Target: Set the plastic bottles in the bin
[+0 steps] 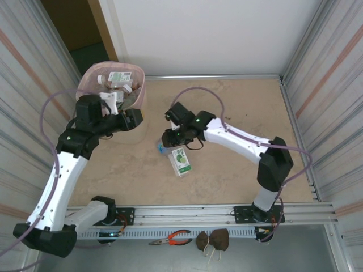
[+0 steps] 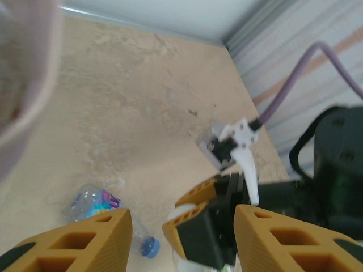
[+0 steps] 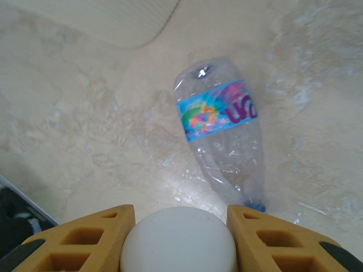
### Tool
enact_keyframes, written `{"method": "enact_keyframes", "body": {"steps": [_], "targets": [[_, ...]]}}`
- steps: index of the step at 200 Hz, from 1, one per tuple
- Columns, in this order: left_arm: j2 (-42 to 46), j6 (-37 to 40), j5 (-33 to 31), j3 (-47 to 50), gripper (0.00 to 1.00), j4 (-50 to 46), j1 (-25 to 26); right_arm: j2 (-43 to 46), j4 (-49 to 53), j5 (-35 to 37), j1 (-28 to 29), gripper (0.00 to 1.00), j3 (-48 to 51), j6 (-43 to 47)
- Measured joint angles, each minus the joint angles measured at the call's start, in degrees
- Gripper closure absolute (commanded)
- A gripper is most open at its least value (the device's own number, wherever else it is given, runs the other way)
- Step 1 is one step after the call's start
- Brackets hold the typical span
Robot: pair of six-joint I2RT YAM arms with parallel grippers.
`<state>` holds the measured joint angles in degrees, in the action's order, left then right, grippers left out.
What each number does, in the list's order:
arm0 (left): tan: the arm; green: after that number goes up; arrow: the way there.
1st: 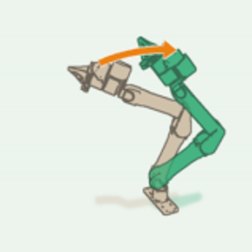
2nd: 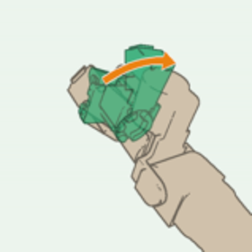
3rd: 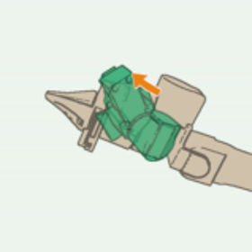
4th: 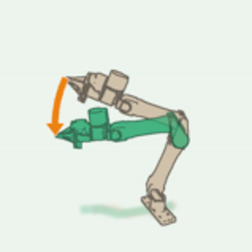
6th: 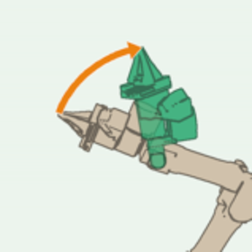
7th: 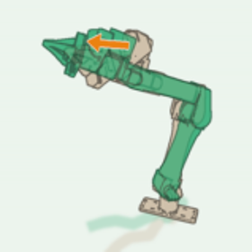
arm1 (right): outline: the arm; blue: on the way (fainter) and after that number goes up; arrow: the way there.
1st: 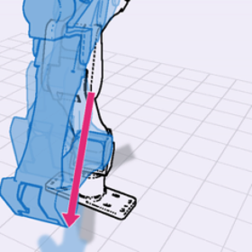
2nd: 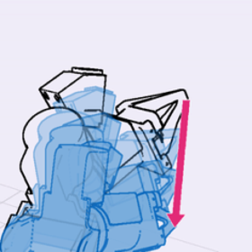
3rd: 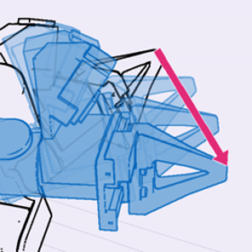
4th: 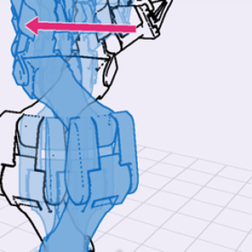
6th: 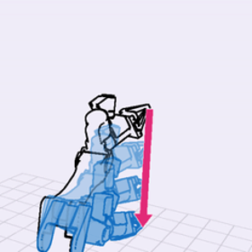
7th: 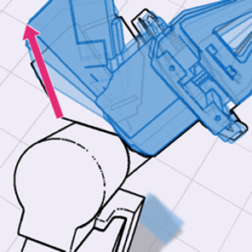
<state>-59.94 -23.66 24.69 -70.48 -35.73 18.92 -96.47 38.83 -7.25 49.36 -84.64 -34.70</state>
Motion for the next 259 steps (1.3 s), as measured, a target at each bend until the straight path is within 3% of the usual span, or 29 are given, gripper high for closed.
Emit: {"method": "enact_keyframes", "body": {"steps": [33, 66, 129, 195, 259], "targets": [[-5.2, 3.0, -1.5, -3.1, 0.48, -0.1, 7.7, 8.0, -4.2, -0.7, -5.0, 0.65, 6.2, -4.1], [-11.8, 5.8, -2.1, -7.1, 0.4, -1.1, 15.1, 16.1, -8.0, -1.4, -10.7, 0.65, 11.5, -8.5], [-22.2, 9.8, -2.8, -14.8, 0.3, -5.2, 24.1, 26.5, -12.7, -1.7, -17.8, 0.64, 20.0, -16.3], [-31.0, 12.3, 0.0, -21.6, 0.28, -9.0, 27.2, 31.2, -14.0, -1.8, -19.0, 0.63, 21.1, -19.6], [-32.3, 13.4, 3.6, -21.9, 0.42, -9.4, 28.4, 33.1, -13.9, -1.3, -19.0, 0.63, 21.1, -20.4]]}}
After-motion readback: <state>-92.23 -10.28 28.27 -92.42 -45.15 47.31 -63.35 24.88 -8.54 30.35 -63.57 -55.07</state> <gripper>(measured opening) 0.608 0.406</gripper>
